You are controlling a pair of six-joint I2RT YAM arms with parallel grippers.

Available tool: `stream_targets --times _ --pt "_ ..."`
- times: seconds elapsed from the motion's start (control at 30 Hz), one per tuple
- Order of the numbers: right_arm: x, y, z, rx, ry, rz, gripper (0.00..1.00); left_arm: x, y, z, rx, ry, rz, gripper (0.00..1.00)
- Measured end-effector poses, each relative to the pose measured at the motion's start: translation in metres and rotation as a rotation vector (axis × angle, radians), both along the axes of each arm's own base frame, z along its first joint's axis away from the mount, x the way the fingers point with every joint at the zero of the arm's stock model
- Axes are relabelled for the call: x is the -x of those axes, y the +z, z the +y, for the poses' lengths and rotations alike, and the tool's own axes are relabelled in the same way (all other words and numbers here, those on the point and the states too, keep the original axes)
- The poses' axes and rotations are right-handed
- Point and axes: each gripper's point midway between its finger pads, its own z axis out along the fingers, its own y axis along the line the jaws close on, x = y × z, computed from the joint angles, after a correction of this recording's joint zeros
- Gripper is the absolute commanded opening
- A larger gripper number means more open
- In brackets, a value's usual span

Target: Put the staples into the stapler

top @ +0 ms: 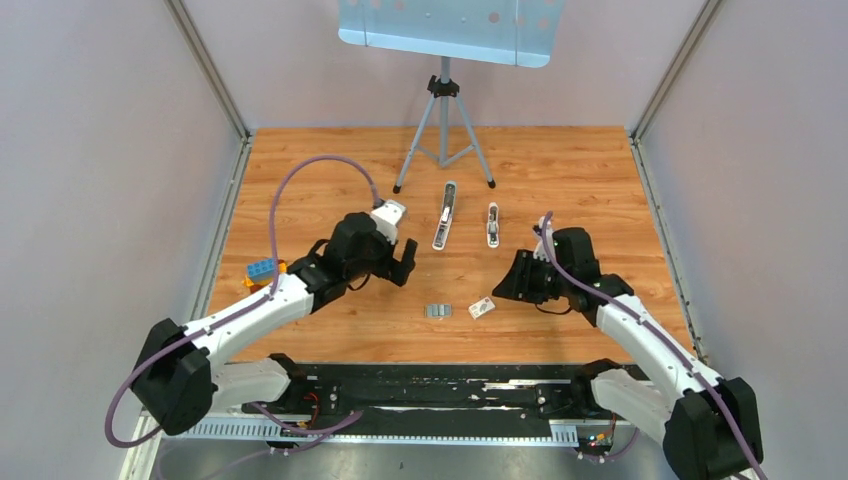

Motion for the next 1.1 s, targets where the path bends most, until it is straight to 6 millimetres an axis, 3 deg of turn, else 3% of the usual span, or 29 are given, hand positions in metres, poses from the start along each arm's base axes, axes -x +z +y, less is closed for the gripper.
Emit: stream_targets --times 0.13,0.27,0.63,1.1 --pt "0.006 0.006 0.017 0.043 0.039 -0.036 0.41 -0.007 -0.008 0.017 0.136 0.124 0.09 0.69" --pt "0.011 0.004 0.034 0.079 0.071 -0.054 0.4 0.009 -0.023 0.004 0.23 0.097 0.194 0.5" --pt "0.012 -0.011 0.1 0.194 0.181 -0.09 0.34 0.042 -0.079 -0.019 0.392 0.087 0.426 0.38" --pt "0.002 -0.038 0.13 0.31 0.193 -0.087 0.34 0.059 -0.097 -0.045 0.464 0.062 0.487 0.32"
